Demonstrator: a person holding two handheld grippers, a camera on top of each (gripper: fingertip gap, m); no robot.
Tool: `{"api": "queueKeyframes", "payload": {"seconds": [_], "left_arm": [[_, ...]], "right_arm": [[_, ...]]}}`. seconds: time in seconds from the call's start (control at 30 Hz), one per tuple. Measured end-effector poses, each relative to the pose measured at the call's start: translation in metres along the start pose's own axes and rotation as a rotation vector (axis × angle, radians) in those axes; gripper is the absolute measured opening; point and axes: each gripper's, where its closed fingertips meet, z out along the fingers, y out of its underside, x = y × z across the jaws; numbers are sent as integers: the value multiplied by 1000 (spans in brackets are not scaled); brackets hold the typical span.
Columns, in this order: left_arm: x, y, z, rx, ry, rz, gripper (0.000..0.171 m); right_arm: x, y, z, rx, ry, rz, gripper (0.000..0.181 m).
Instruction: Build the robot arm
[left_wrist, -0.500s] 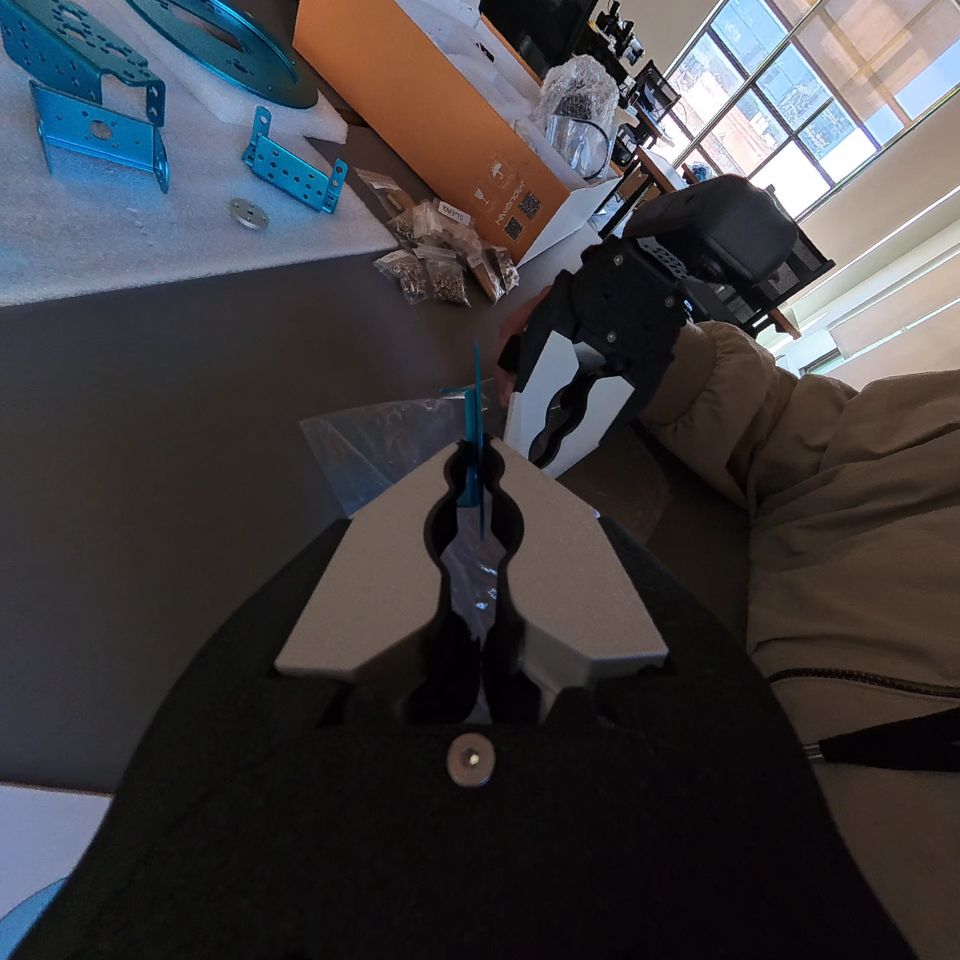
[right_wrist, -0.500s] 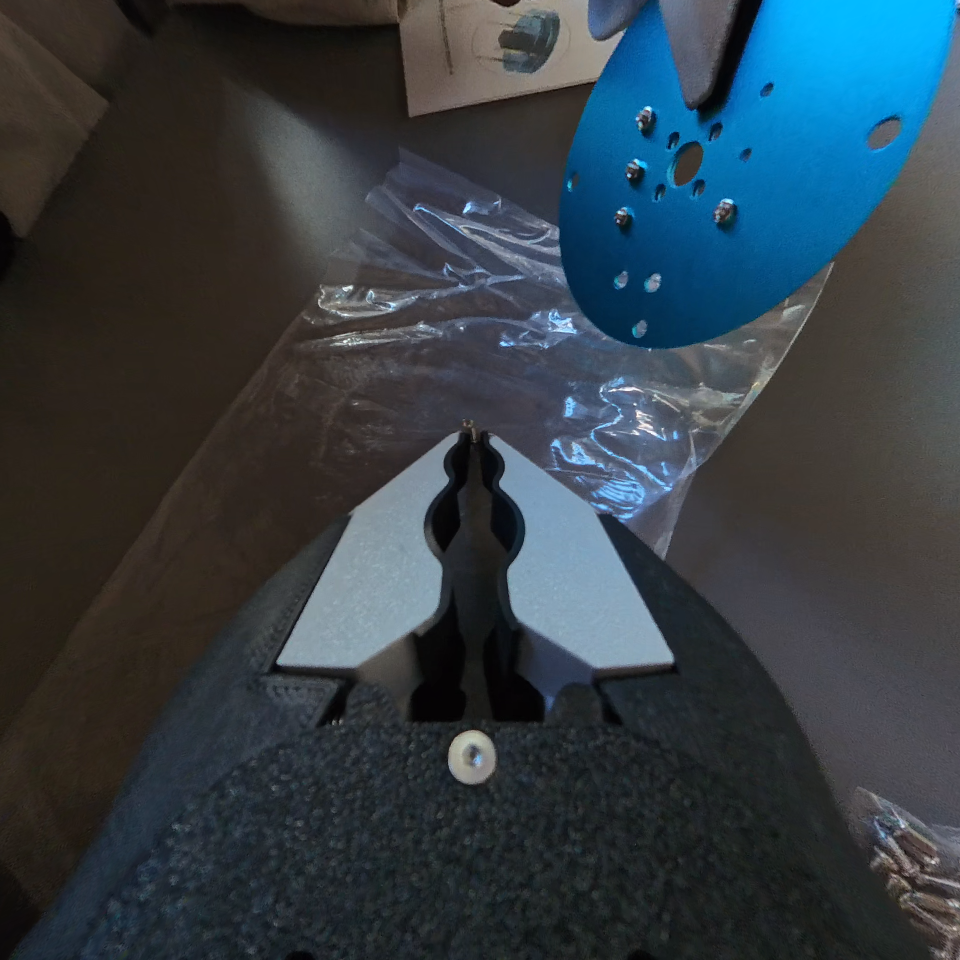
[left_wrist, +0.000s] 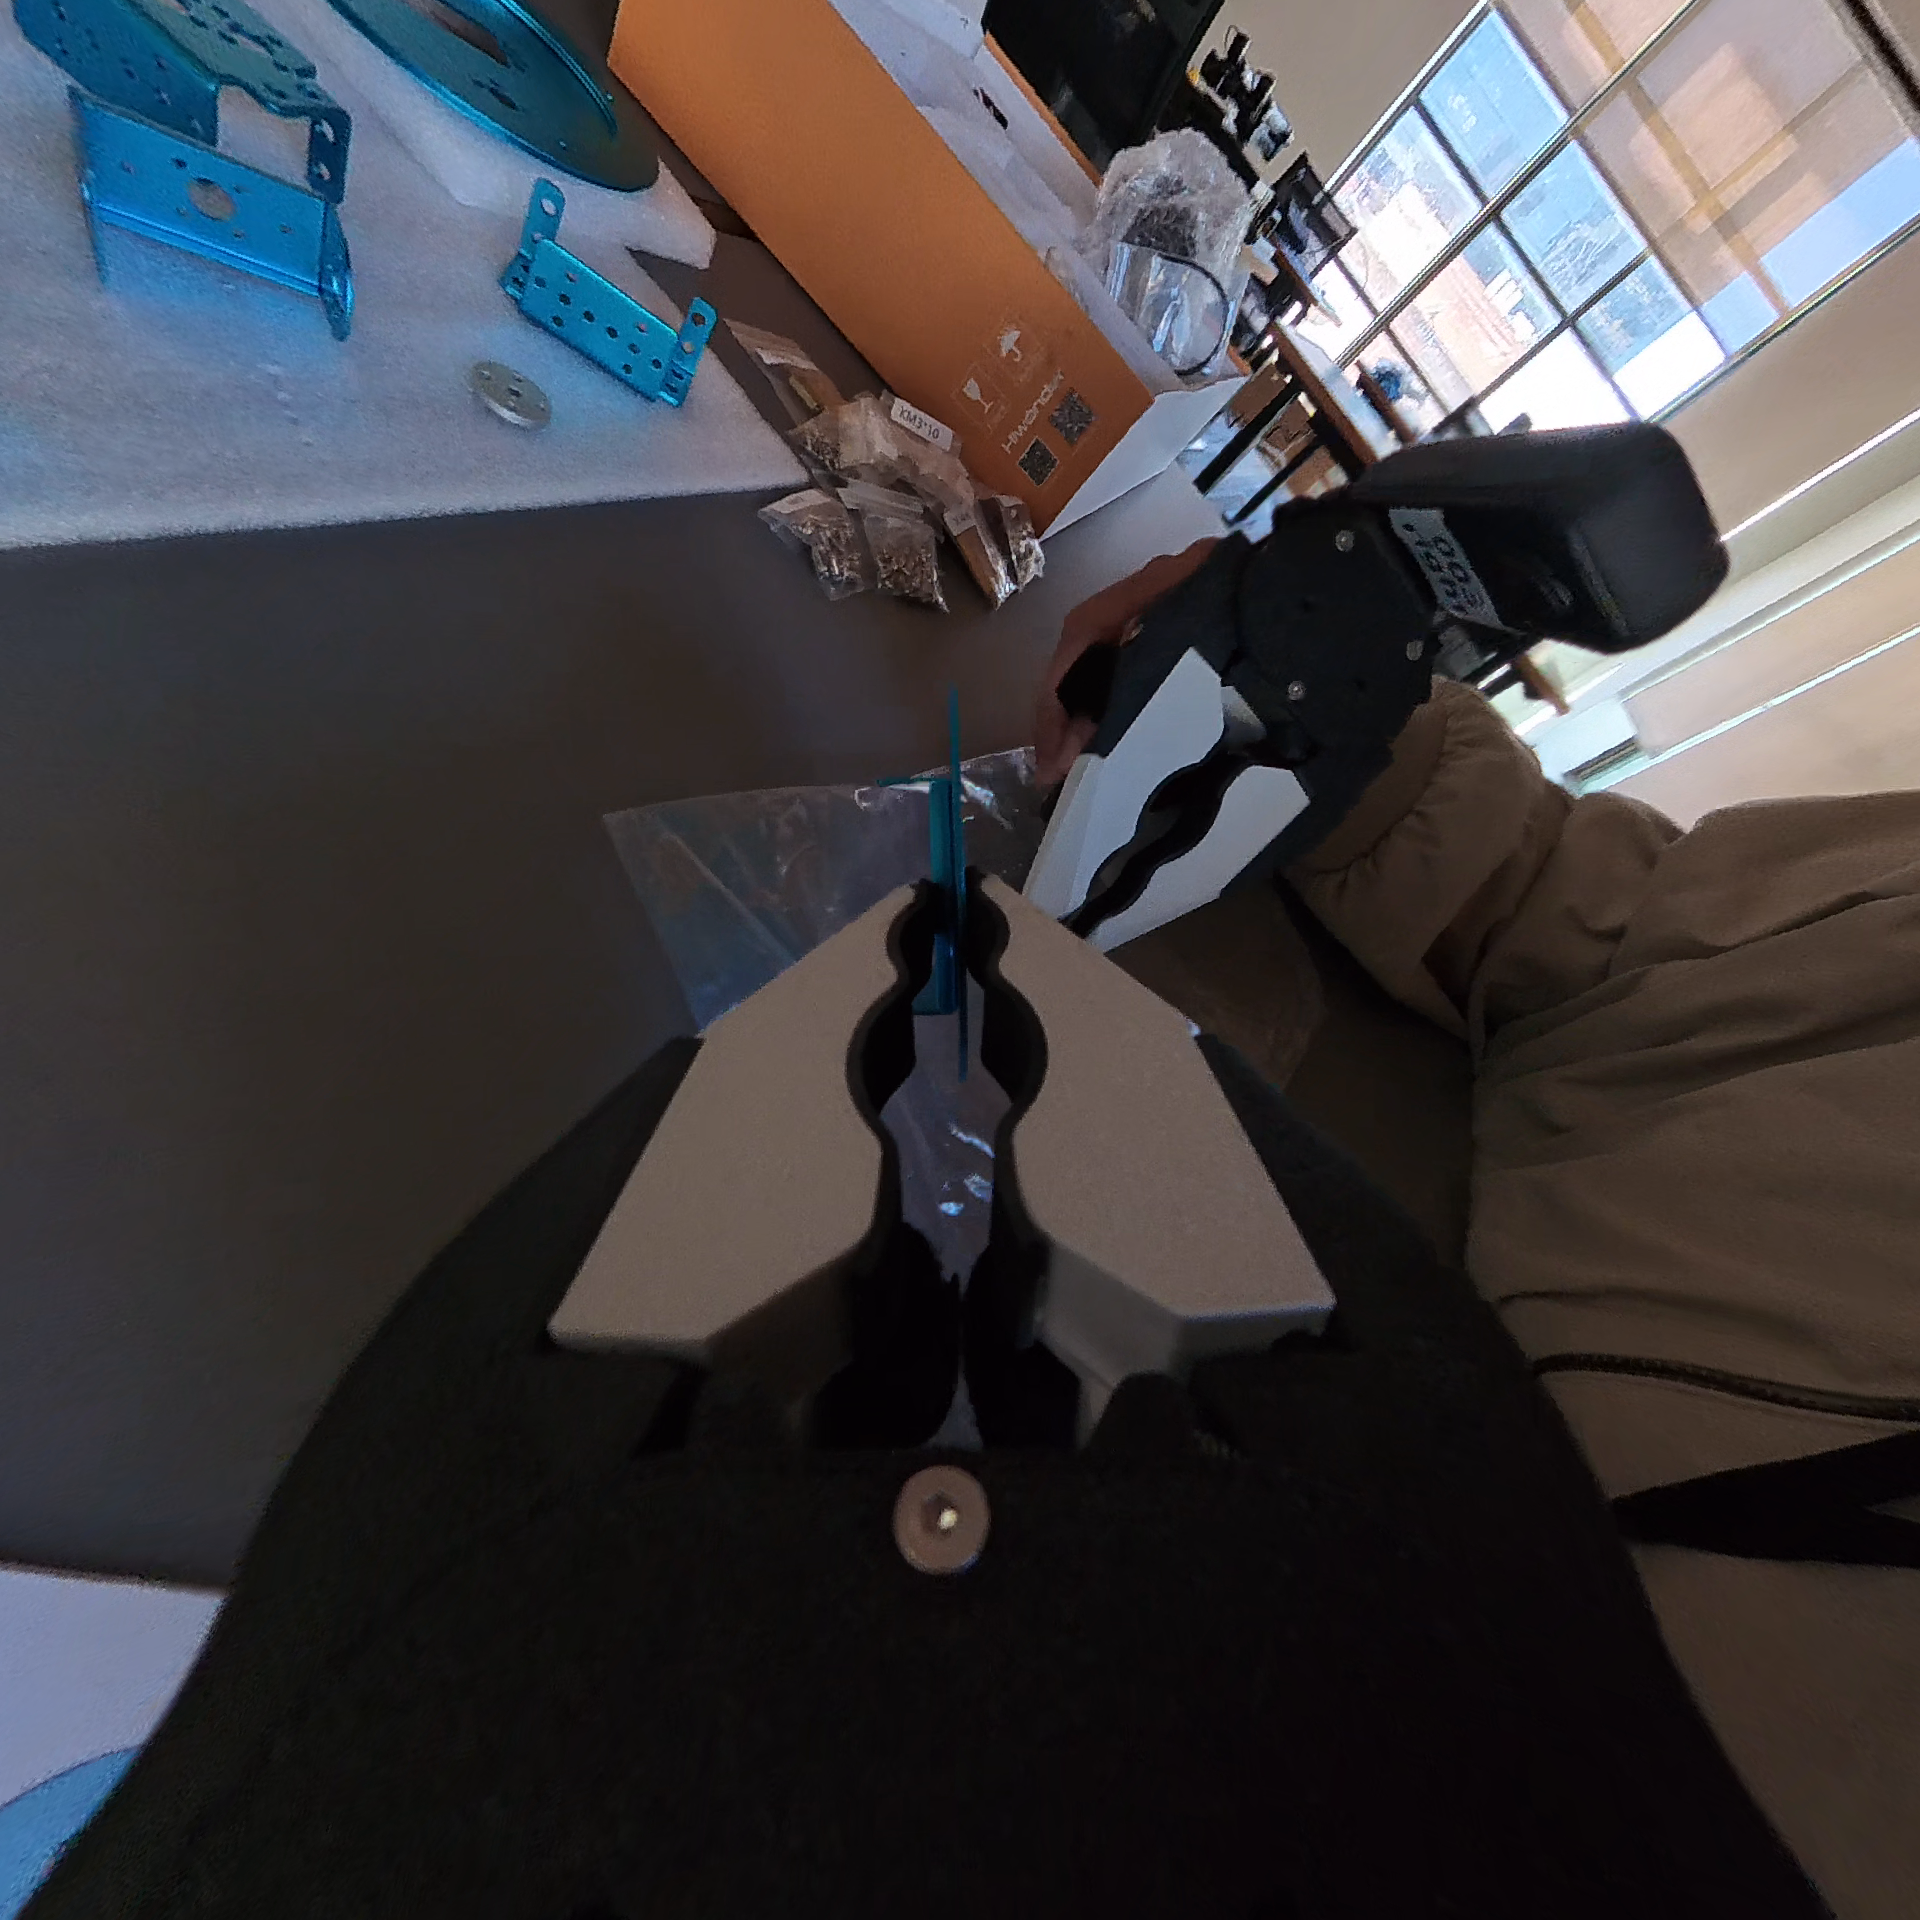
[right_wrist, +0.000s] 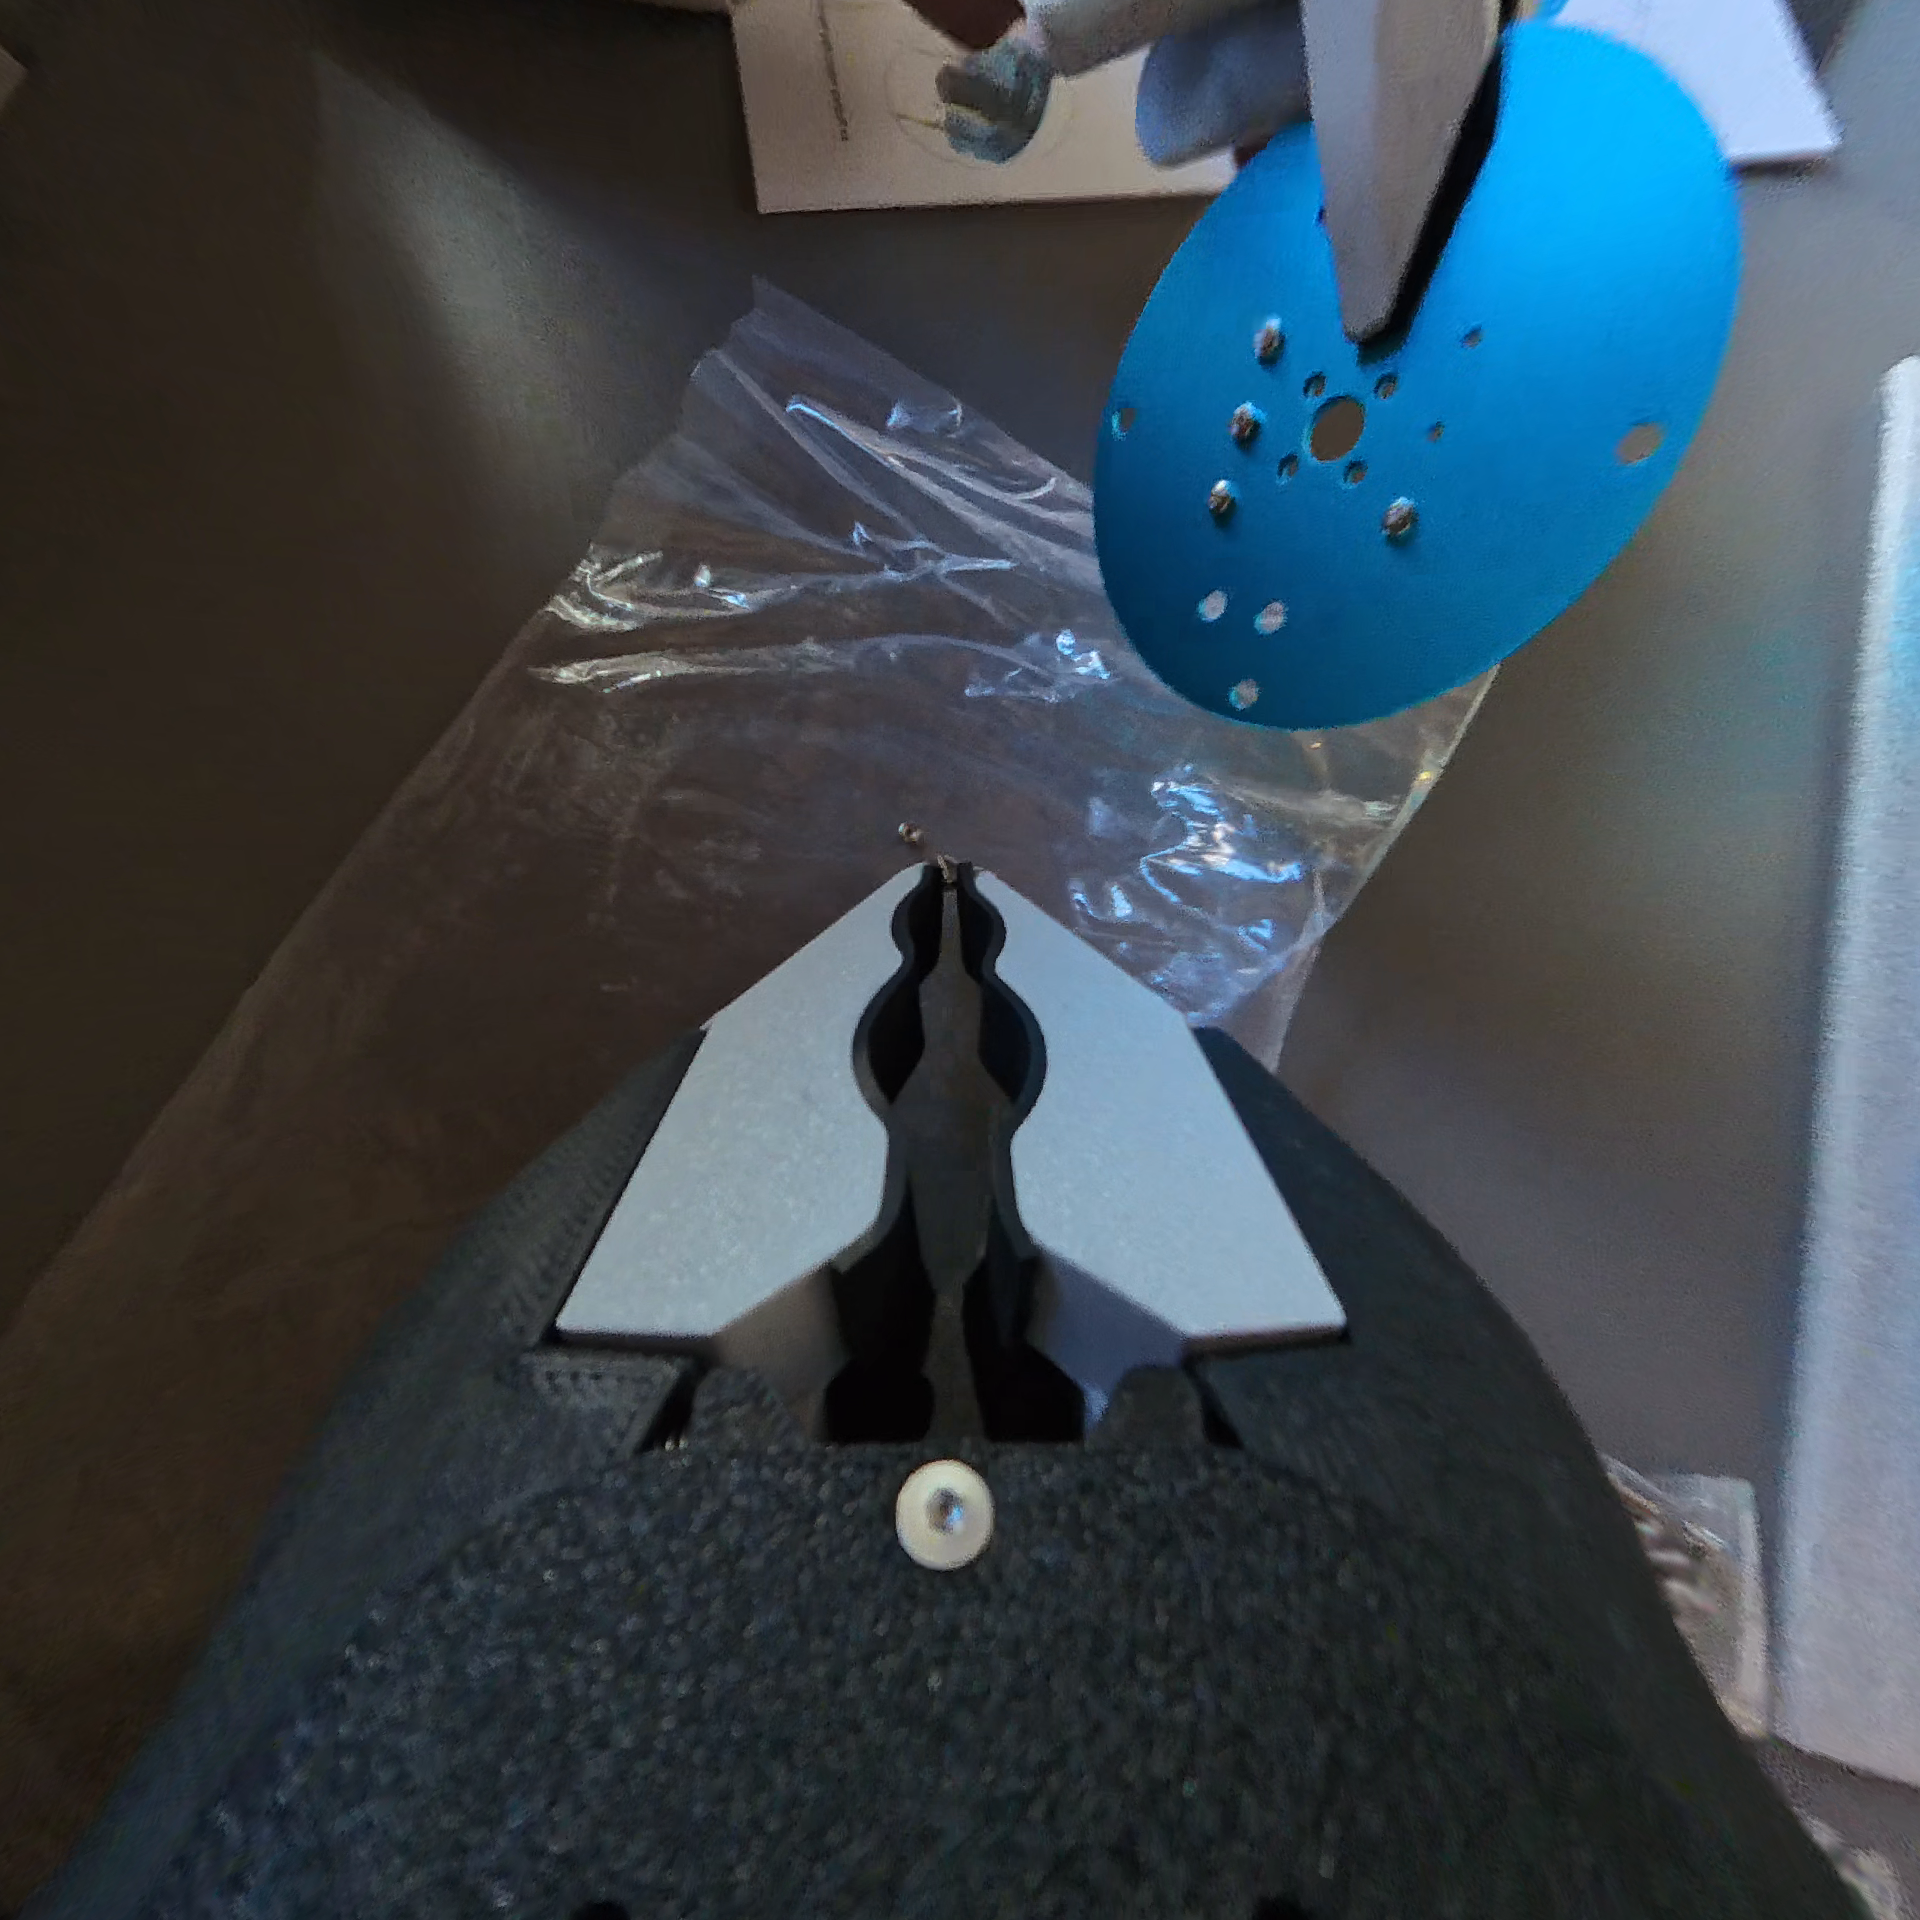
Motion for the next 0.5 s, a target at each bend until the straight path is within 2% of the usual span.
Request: {"api": "queueKeyframes", "payload": {"seconds": [0.1, 0.17, 0.27, 0.37, 0.43, 0.5], "left_arm": [[1, -1, 1, 25, 37, -70, 3], [4, -2, 3, 41, 65, -108, 3], [11, 0, 8, 50, 135, -190, 3], [20, 2, 11, 59, 225, -299, 3], [20, 3, 13, 71, 252, -362, 3], [16, 4, 16, 80, 227, -384, 3]], "right_arm": [[9, -11, -15, 15, 109, -48, 1], [21, -22, -28, 1, 240, -104, 1], [34, -42, -45, -41, 469, -276, 1], [39, -54, -53, -142, 680, -504, 0], [40, -57, -54, -196, 758, -613, 0], [40, -56, -50, -229, 750, -613, 0]]}}
